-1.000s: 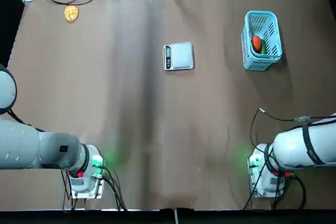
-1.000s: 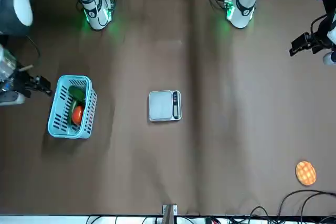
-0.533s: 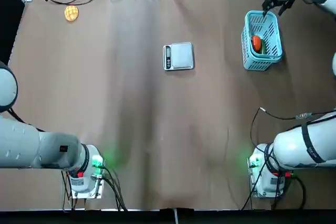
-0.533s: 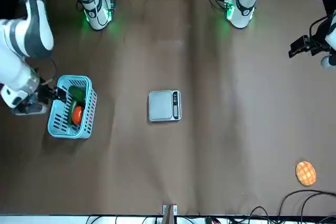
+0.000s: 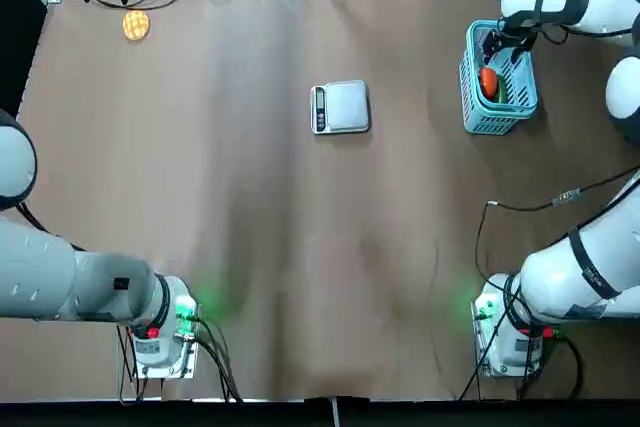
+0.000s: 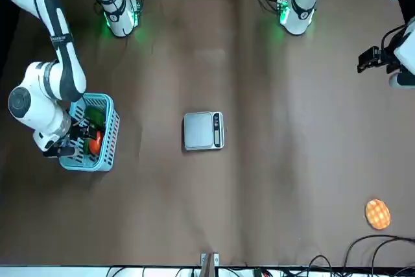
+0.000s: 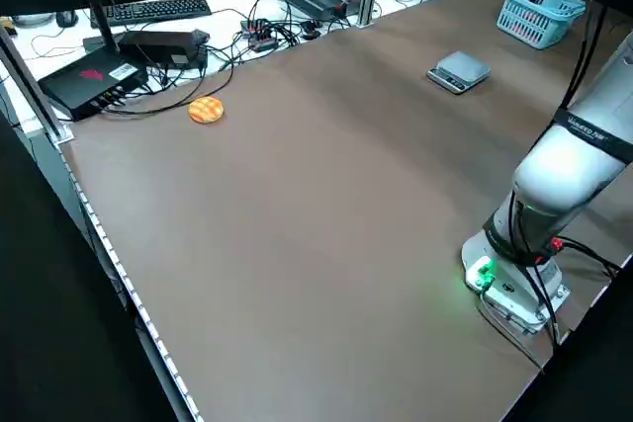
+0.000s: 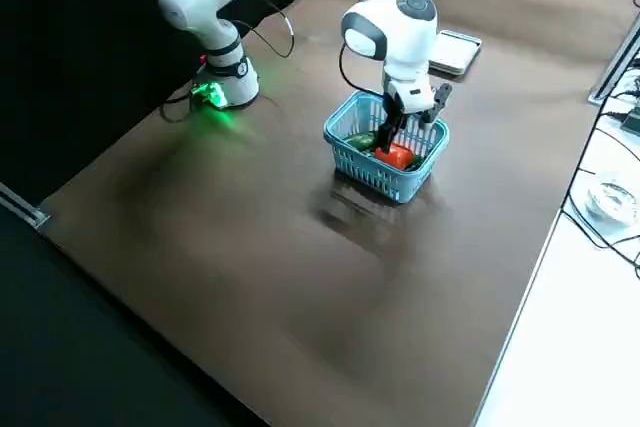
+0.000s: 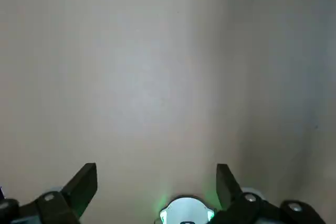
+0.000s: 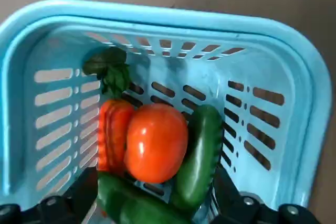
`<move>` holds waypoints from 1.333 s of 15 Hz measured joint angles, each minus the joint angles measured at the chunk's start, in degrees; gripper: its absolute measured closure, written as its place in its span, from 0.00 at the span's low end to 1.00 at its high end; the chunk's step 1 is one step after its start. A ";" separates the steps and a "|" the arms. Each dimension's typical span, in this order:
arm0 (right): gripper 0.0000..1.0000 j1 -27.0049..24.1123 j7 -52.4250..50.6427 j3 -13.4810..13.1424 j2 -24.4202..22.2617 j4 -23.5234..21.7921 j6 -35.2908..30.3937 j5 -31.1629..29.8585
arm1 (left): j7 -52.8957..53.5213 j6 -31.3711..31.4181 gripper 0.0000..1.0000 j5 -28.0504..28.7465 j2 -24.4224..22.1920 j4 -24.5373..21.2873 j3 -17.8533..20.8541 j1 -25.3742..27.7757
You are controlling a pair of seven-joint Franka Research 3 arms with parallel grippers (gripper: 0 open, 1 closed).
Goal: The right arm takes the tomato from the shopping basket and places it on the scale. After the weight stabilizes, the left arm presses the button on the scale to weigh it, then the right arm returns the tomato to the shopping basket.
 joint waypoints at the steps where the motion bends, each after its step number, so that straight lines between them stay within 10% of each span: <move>1: 0.03 -0.04 0.00 -0.02 0.28 0.00 0.19 0.00 | 0.33 0.00 0.00 0.00 0.21 0.00 0.00 0.00; 20: 0.06 -0.47 0.05 0.23 8.01 0.01 5.96 0.25 | 3.34 0.22 0.00 0.74 8.29 1.41 -0.24 -0.72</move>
